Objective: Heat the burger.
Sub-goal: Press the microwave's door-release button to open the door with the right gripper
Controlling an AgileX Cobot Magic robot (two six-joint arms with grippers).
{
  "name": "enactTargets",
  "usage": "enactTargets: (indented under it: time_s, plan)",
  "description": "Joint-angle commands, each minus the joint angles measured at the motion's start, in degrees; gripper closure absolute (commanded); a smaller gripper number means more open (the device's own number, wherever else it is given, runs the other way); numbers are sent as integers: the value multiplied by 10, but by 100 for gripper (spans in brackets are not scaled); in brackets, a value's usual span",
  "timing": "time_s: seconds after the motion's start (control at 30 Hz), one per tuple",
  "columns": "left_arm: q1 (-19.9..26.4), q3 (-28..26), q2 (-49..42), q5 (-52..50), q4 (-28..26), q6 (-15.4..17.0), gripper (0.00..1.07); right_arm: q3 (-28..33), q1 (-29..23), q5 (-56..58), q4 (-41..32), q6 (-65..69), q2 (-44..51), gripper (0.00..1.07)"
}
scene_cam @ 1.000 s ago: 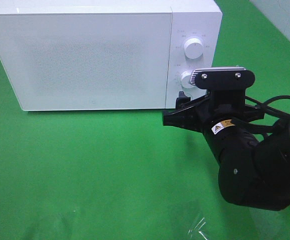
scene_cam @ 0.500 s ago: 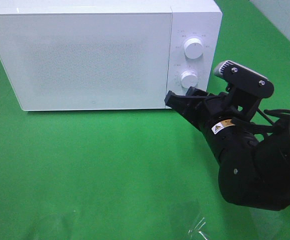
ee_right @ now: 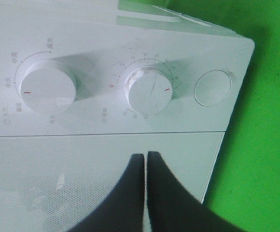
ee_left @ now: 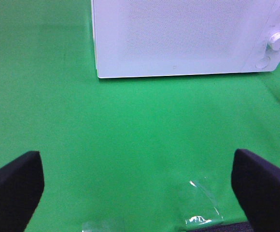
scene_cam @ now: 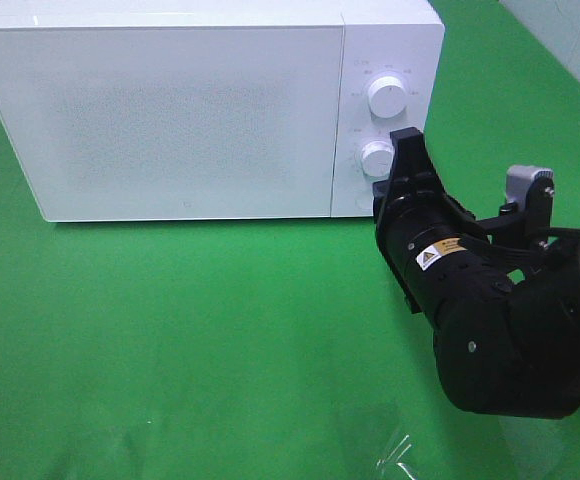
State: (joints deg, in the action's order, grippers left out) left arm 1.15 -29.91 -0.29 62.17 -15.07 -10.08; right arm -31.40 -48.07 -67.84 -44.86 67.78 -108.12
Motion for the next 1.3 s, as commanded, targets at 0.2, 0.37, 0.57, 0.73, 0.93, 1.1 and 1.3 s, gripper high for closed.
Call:
enactTargets:
  time_s: [0.2, 0.37, 0.57, 0.73, 0.93, 1.1, 1.3]
  plan:
    - [1, -2, -10, -5, 0, -1, 9, -5, 13, 71, 13, 65, -1, 107]
    - [1, -2, -10, -5, 0, -1, 9, -5, 48, 101, 44, 80, -1, 107]
    - [1, -2, -10, -5, 0, -1, 9, -12, 87, 160, 87, 81, -3, 107]
    - [1, -2, -10, -5, 0, -1, 9, -44, 107, 163, 127, 84, -29, 107]
    - [1, -2, -10, -5, 0, -1, 9, -77, 129, 176, 139, 86, -60, 107]
    - [1, -2, -10, -5, 0, -1, 9, -95, 143, 174, 142, 84, -85, 107]
    - [1, -2, -10, -5, 0, -1, 9, -121, 149, 163, 148, 84, -113, 107]
